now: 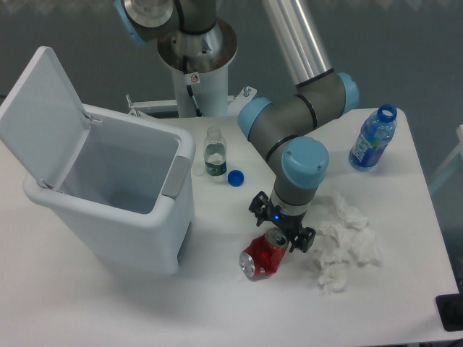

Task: Pick up the cans
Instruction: 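Close the gripper fingers around the red can, then lift the grasped red can up off the table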

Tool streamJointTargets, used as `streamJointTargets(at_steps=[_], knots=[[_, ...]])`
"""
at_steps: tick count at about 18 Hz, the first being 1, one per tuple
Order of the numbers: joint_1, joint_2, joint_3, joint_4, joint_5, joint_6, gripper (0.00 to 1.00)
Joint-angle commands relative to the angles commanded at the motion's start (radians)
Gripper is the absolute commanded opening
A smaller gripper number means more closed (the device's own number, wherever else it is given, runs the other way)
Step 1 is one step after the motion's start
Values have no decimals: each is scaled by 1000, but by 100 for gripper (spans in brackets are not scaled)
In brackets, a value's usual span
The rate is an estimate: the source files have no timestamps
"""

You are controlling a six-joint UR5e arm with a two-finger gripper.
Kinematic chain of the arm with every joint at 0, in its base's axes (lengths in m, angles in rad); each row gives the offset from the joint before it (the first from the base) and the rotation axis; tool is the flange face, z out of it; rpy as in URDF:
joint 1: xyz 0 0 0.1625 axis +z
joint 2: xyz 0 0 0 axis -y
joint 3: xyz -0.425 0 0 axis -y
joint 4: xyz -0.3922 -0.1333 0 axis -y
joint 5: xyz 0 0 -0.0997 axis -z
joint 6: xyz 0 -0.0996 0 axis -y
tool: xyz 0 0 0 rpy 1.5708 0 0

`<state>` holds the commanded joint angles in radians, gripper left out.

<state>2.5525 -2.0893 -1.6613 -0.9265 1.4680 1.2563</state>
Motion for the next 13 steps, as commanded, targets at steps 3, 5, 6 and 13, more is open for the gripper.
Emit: streamJointTargets(at_steps=[3,5,6,13], knots=[[0,0,2,0,0,3,71],[0,0,3,0,0,3,70],[0,0,5,0,0,3,70],[0,2,9,0,0,-5,62]])
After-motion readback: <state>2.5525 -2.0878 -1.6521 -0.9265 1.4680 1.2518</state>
